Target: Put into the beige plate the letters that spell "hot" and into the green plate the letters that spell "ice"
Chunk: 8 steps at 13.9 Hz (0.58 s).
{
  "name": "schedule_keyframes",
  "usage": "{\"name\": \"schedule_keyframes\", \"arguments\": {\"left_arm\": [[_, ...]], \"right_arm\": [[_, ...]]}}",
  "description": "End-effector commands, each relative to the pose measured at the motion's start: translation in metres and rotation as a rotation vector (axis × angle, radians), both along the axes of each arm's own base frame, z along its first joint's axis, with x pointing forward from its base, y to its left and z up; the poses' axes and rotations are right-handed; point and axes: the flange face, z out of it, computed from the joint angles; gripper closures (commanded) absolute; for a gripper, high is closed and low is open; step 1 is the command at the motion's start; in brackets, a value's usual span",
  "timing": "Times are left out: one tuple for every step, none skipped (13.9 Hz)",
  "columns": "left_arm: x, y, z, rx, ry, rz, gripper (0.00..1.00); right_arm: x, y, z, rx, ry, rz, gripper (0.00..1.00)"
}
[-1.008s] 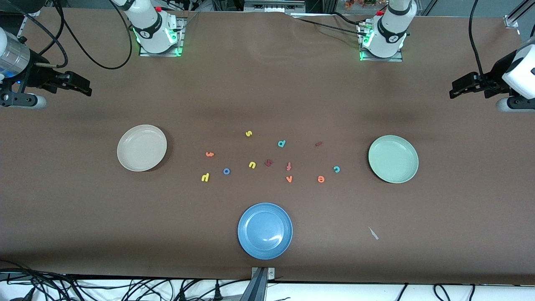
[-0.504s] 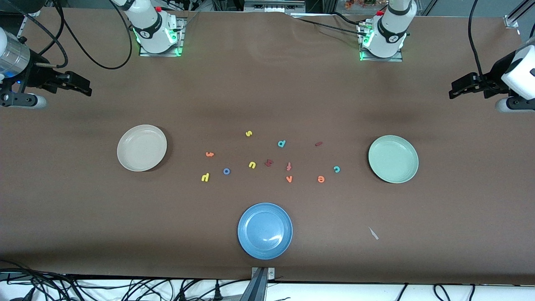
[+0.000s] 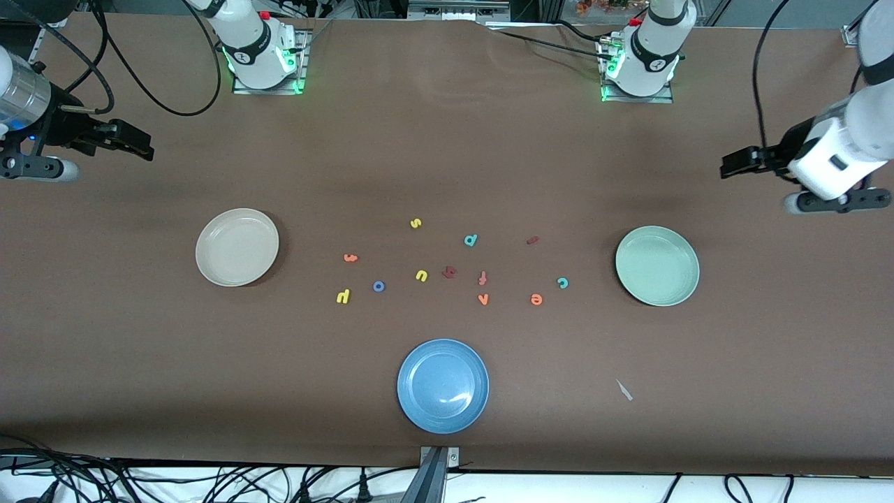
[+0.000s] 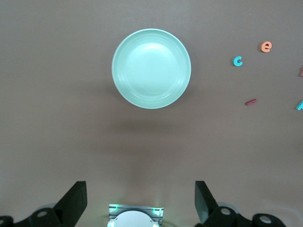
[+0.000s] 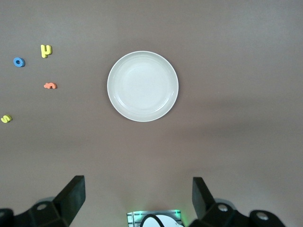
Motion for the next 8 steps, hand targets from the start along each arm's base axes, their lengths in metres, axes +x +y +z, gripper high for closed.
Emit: {"name": "schedule_keyframes", "arguments": {"left_arm": [[0.020, -0.034, -0.033, 0.041, -0.009, 0.024, 0.00], [0.027, -0.045, -0.048, 0.045, -0.007, 0.047, 0.00], [0.036, -0.054, -0.063, 0.047, -0.016, 0.069, 0.00], [0.043, -0.068, -0.080, 0.047, -0.024, 0.088, 0.00], [0.049, -0.087, -0.094, 0.053, -0.035, 0.120, 0.00], [0.053, -0.108, -0.108, 0.060, -0.049, 0.166, 0.00], [0.055, -0.126, -0.120, 0.067, -0.058, 0.209, 0.00], [0.056, -0.140, -0.134, 0.073, -0.061, 0.242, 0.00]], "right_arm": [[0.000, 0.003, 0.000, 0.015, 0.015, -0.011, 0.00], [0.000, 0.005, -0.003, 0.013, 0.015, -0.018, 0.00], [0.003, 0.013, -0.010, 0.010, 0.018, -0.029, 0.00], [0.009, 0.019, -0.018, 0.015, 0.015, -0.055, 0.00], [0.013, 0.034, -0.025, 0.016, 0.013, -0.082, 0.00], [0.017, 0.052, -0.037, 0.005, 0.020, -0.110, 0.00], [0.021, 0.066, -0.044, -0.005, 0.017, -0.142, 0.00], [0.025, 0.081, -0.055, -0.013, 0.017, -0.165, 0.00]]}}
